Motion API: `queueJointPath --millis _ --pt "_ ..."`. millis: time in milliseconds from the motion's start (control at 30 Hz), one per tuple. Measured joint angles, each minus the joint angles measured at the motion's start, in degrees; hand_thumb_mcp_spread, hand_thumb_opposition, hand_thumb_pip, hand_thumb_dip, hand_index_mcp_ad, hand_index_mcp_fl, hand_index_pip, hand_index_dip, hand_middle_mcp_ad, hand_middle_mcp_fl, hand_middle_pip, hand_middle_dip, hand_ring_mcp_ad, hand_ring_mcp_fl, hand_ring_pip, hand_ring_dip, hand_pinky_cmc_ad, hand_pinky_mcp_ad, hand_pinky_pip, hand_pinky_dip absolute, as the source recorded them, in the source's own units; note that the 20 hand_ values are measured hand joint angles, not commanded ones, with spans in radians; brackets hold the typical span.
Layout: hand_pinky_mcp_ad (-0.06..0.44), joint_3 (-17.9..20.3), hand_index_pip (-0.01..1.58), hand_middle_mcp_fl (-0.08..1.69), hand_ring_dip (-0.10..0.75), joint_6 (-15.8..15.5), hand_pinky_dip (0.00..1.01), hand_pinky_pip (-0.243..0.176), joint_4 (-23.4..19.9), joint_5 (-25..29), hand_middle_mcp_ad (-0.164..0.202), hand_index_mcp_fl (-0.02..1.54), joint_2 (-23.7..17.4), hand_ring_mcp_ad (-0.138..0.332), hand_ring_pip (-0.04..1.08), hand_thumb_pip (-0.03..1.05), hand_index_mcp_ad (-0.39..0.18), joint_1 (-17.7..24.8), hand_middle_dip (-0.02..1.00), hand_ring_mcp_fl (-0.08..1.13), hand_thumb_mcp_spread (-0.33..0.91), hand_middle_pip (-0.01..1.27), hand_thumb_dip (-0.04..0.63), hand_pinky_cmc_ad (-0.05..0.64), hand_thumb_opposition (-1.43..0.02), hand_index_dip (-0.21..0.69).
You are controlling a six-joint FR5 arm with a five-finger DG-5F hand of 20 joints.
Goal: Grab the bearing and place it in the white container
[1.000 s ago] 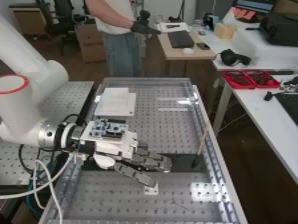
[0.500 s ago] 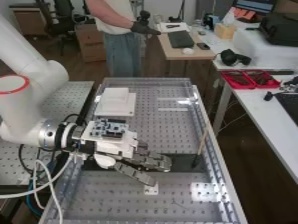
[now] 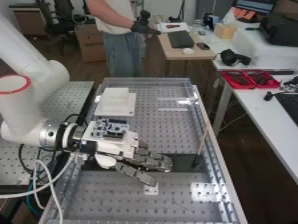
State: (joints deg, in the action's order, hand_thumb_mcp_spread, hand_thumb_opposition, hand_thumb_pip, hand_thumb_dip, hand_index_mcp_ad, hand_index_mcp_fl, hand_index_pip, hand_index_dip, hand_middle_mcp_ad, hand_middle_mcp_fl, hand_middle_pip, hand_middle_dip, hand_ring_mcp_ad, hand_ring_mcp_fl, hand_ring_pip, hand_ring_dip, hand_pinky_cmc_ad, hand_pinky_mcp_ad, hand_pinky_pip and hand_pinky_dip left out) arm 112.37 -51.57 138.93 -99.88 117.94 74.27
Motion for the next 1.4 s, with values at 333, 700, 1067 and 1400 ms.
queueJointPath --millis 333,700,1067,1400 --pt "0.248 0.0 1.27 0.01 -0.014 0.4 0.14 -0.105 0.5 0.2 0.070 0.22 0.0 0.035 0.09 0.53 -0.113 0.2 0.10 0.00 0.51 0.14 0.323 0.365 -0.84 0.302" --pt "0.248 0.1 1.27 0.01 -0.014 0.8 0.14 -0.105 0.0 0.4 0.073 0.19 -0.6 0.037 0.09 0.52 -0.115 0.1 0.10 0.00 0.49 0.14 0.316 0.365 -0.86 0.302" --pt "0.248 0.2 1.27 0.01 -0.014 0.8 0.14 -0.105 0.3 0.7 0.073 0.19 -0.6 0.037 0.09 0.52 -0.113 0.1 0.10 0.00 0.49 0.14 0.316 0.365 -0.86 0.302" --pt "0.248 -0.8 1.27 0.01 -0.014 0.8 0.14 -0.105 1.7 1.1 0.070 0.19 -0.2 0.035 0.09 0.52 -0.113 -0.2 0.10 0.00 0.49 0.14 0.318 0.365 -0.86 0.295"
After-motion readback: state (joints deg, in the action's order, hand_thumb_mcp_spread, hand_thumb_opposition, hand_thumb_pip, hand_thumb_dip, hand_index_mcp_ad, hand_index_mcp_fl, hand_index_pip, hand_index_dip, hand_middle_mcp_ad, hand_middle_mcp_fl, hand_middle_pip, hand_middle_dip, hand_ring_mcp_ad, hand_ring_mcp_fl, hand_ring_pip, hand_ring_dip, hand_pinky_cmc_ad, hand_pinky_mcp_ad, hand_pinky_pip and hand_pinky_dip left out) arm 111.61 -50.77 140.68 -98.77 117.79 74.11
